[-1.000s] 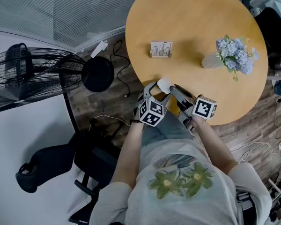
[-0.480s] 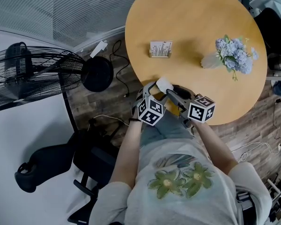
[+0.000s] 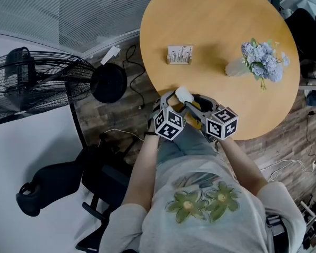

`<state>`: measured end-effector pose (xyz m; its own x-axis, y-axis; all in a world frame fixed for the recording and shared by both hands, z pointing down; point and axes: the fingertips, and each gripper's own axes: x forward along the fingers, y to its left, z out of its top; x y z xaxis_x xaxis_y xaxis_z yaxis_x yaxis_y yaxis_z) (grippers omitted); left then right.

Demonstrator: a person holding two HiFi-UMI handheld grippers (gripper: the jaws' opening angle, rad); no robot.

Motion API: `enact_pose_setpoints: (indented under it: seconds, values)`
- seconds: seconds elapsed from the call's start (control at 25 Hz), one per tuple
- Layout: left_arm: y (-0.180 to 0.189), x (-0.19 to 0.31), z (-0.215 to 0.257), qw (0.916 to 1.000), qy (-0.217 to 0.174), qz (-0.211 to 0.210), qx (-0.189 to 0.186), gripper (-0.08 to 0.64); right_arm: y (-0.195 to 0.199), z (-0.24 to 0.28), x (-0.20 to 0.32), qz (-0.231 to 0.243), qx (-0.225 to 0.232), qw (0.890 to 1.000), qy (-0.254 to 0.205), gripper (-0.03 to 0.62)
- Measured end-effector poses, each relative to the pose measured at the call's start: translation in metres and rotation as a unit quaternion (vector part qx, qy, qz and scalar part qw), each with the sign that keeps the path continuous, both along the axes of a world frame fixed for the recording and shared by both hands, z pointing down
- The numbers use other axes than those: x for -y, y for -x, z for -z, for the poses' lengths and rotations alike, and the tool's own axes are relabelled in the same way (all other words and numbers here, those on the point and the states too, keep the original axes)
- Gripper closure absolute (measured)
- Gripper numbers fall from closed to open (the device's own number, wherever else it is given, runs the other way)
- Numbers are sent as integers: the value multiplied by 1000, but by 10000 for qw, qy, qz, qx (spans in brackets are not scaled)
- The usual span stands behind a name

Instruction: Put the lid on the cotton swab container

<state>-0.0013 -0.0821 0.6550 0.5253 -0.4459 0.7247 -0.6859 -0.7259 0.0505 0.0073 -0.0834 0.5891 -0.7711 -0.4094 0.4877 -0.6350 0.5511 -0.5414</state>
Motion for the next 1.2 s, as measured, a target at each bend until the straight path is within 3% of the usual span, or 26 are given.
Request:
enact_pose_setpoints:
  seconds: [0.44, 0.68, 0.88, 1.2]
  values:
    - [1, -1, 1, 10000, 42, -74, 1, 244, 9, 11, 3, 153, 104, 9998, -23, 376]
    - [-1, -1, 0, 9999, 50, -123, 15, 244, 11, 13, 13, 160, -91, 9997, -166, 439]
    - [-1, -1, 1, 9999, 56, -118, 5, 244, 8, 9, 17, 81, -361, 9990, -248, 491]
    - [0, -1, 1, 9999, 58, -117, 4, 244, 11, 1, 15, 318, -1177, 9913, -503, 489]
